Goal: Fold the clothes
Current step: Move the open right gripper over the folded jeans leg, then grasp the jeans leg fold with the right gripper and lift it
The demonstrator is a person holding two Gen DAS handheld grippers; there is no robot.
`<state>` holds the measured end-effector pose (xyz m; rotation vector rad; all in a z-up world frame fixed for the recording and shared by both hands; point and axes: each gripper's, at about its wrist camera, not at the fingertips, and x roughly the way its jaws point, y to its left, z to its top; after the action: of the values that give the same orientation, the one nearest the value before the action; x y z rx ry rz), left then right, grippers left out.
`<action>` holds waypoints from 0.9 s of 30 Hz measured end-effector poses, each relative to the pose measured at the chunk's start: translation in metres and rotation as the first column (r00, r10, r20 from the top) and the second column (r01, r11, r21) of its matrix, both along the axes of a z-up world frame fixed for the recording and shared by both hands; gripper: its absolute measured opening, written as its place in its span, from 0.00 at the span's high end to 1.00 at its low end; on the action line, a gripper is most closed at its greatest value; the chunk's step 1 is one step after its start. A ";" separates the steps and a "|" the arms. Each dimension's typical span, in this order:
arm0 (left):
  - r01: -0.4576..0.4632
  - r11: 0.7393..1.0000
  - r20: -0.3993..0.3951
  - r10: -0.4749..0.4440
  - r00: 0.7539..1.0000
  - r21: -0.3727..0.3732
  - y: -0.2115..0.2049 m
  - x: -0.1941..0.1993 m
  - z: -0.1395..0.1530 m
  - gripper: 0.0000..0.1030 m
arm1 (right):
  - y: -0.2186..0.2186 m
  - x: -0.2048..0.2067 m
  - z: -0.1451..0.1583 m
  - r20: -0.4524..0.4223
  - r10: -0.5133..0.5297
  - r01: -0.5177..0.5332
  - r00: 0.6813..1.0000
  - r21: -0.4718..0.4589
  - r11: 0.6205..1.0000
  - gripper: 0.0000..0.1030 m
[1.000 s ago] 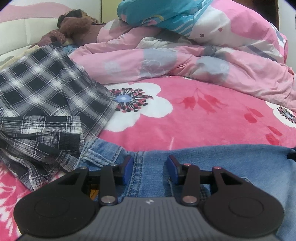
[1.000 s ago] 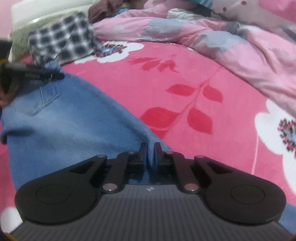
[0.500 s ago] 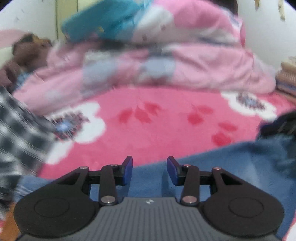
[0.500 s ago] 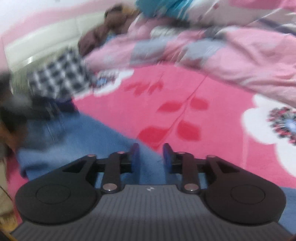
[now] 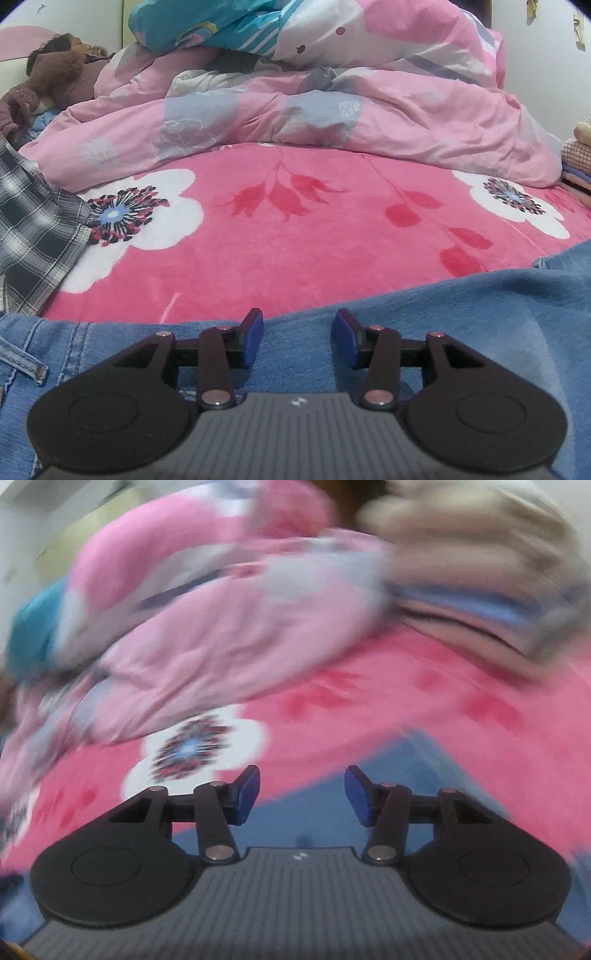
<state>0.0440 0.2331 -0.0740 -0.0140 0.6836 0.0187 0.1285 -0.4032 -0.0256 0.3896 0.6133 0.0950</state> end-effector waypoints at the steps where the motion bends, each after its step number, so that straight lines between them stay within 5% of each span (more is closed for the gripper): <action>1: 0.000 1.000 0.001 0.000 1.000 0.002 0.000 0.000 0.000 0.55 | -0.010 -0.009 -0.006 -0.011 -0.006 0.006 1.000 0.038 0.999 0.51; 4: -0.001 1.000 0.002 0.001 1.000 0.008 -0.001 0.001 -0.001 0.55 | -0.007 -0.035 -0.011 0.030 0.145 -0.148 0.989 0.149 0.978 0.51; 7: -0.001 1.000 0.006 0.001 1.000 0.016 -0.002 0.001 -0.001 0.55 | 0.033 -0.041 -0.008 0.067 0.358 -0.364 0.932 0.155 0.918 0.47; 9: -0.002 1.000 0.010 0.001 1.000 0.017 -0.002 0.000 -0.002 0.55 | 0.066 -0.037 -0.011 0.030 0.465 -0.465 0.885 0.127 0.876 0.29; 13: -0.002 1.000 0.015 0.002 1.000 0.016 -0.002 -0.001 -0.002 0.55 | 0.121 -0.029 -0.033 -0.080 0.552 -0.552 0.830 0.030 0.834 0.20; 20: -0.004 1.000 0.020 0.003 1.000 0.023 -0.003 -0.001 -0.003 0.55 | 0.145 -0.078 -0.044 -0.067 0.623 -0.619 0.779 0.068 0.782 0.21; 22: -0.004 1.000 0.022 0.004 1.000 0.029 -0.004 -0.001 -0.003 0.55 | 0.154 -0.097 -0.042 -0.076 0.633 -0.633 0.771 0.029 0.774 0.27; 25: -0.005 0.999 0.024 0.004 1.000 0.034 -0.005 -0.002 -0.003 0.55 | 0.157 -0.115 -0.037 -0.086 0.620 -0.623 0.780 -0.019 0.782 0.51; 27: -0.006 0.999 0.025 0.005 1.000 0.034 -0.005 -0.002 -0.003 0.55 | 0.155 -0.124 -0.034 -0.087 0.611 -0.614 0.787 -0.023 0.789 0.77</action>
<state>0.0417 0.2279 -0.0770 0.0171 0.6580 0.0354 0.0041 -0.2478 -0.0600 0.1287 0.7996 0.6967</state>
